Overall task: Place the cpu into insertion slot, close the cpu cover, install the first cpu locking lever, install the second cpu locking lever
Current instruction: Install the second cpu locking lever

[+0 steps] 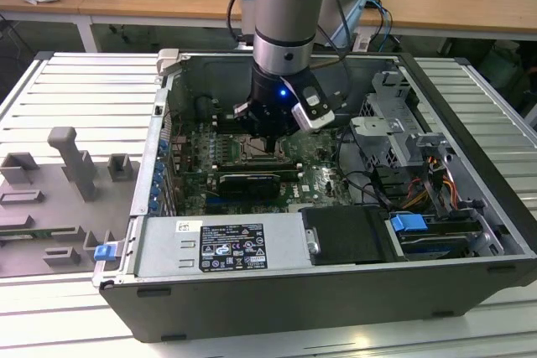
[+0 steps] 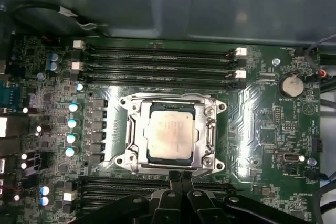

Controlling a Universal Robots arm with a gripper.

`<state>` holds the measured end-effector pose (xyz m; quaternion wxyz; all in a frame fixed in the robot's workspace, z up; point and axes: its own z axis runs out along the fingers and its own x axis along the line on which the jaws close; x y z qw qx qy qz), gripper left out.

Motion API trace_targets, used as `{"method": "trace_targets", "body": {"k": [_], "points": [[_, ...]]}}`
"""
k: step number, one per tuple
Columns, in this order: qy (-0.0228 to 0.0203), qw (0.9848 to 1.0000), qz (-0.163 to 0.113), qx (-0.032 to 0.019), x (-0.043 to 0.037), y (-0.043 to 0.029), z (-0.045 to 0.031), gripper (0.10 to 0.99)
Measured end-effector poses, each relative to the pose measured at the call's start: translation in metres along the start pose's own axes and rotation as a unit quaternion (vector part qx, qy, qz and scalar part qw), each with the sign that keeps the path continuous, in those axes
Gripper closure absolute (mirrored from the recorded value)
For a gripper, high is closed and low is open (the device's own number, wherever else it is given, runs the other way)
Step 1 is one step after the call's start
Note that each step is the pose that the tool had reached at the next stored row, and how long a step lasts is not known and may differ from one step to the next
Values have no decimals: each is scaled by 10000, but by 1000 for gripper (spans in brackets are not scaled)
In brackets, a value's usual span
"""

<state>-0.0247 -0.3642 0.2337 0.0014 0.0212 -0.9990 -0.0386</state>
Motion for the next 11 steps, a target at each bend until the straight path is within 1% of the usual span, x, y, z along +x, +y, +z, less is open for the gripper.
{"method": "trace_targets", "body": {"k": [3, 6, 8, 11], "points": [[2, 10000, -42, -14, 155, -9, 5, 980], [6, 10000, -85, -17, 227, -11, 18, 980], [6, 9999, -100, -27, 249, -12, 26, 980], [6, 9999, -115, -58, 258, -18, 63, 980]]}}
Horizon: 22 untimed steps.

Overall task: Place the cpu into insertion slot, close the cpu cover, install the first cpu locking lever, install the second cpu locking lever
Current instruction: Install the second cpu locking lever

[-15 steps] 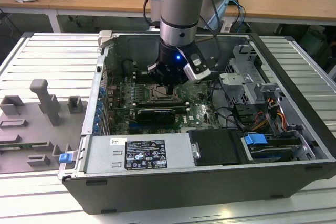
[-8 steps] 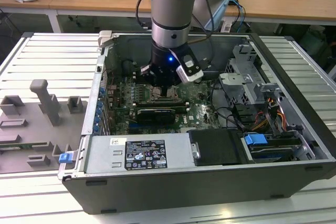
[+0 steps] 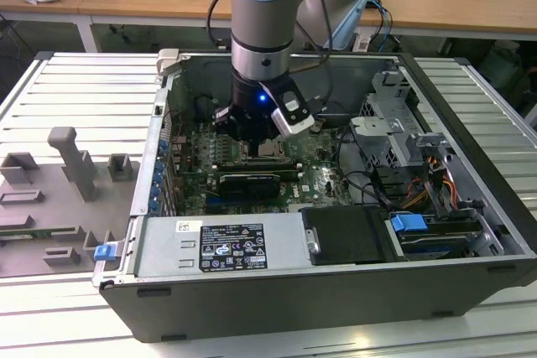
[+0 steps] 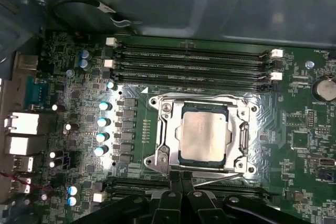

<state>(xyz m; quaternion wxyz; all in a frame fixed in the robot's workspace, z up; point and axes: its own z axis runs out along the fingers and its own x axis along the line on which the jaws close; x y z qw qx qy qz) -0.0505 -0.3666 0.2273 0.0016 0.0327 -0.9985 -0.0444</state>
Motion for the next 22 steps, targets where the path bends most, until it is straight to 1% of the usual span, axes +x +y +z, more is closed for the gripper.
{"method": "trace_targets", "body": {"k": [4, 5, 7, 8, 9, 10, 13, 16, 17, 19, 20, 21, 22], "points": [[0, 10000, -8, -28, 1, -8, 52, 980], [-1, 10000, -9, -48, 3, -16, 52, 980], [-8, 9999, -8, -146, 10, -47, 51, 980], [-11, 9998, -8, -185, 13, -60, 50, 980], [-15, 9997, -8, -241, 16, -80, 48, 980], [-17, 9996, -8, -275, 18, -94, 47, 980], [-22, 9994, -9, -345, 30, -137, 43, 980], [-26, 9992, -9, -399, 48, -173, 40, 980], [-27, 9991, -11, -427, 65, -186, 39, 980], [-28, 9989, -26, -463, 98, -196, 40, 980], [-29, 9988, -34, -496, 107, -198, 43, 980], [-30, 9984, -55, -557, 114, -200, 47, 980], [-29, 9983, -71, -573, 116, -201, 49, 980]]}}
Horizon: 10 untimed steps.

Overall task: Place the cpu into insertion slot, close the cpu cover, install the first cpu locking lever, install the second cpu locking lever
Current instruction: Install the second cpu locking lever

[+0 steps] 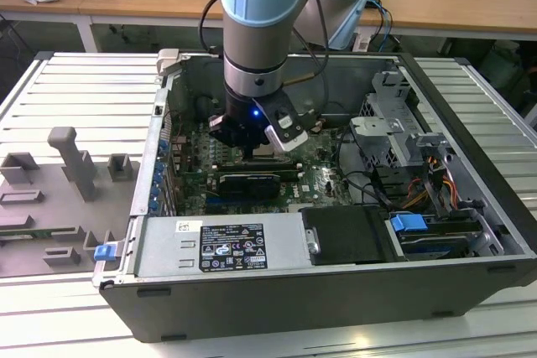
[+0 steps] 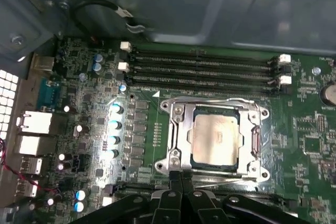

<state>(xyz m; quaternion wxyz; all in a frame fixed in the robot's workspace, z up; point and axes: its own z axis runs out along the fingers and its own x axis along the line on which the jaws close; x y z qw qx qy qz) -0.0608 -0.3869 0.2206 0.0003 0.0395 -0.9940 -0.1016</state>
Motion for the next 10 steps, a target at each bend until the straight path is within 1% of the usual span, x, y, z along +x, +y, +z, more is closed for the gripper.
{"method": "trace_targets", "body": {"k": [1, 6, 9, 10], "points": [[3, 10000, -22, -17, 2, -5, 1, 980], [7, 10000, -53, -49, 12, -62, -10, 980], [13, 9999, -107, -89, 56, -96, -15, 980], [17, 9999, -134, -106, 64, -97, -7, 980]]}}
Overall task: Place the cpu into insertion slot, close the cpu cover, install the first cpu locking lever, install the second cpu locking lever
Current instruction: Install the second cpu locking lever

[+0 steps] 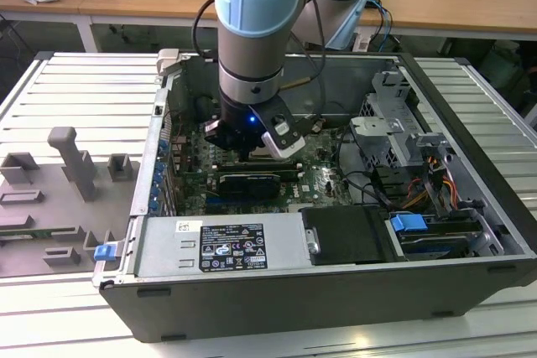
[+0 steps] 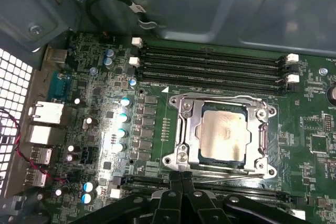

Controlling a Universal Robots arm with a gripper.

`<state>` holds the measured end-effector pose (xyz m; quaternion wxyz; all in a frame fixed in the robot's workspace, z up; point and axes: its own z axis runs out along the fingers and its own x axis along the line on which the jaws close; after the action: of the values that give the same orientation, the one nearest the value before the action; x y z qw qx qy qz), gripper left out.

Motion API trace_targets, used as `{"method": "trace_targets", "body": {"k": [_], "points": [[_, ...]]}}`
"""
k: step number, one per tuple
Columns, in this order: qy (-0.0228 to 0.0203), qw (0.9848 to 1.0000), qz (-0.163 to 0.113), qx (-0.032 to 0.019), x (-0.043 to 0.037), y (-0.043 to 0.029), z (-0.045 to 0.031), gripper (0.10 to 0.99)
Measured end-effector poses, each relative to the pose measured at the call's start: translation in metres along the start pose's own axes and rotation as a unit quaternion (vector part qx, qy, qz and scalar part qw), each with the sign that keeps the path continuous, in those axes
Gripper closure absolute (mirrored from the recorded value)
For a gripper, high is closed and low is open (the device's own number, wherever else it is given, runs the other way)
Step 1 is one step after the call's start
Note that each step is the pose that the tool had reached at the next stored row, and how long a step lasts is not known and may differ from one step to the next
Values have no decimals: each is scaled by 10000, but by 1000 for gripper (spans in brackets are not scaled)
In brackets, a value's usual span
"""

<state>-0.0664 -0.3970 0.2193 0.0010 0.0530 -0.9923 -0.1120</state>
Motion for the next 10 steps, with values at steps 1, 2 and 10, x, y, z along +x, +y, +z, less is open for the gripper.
{"method": "trace_targets", "body": {"k": [1, 2, 10], "points": [[2, 10000, -17, -12, 5, -2, 10, 980], [5, 10000, -32, -18, 9, -5, 20, 980], [18, 9998, -148, -140, 26, -31, 115, 980]]}}
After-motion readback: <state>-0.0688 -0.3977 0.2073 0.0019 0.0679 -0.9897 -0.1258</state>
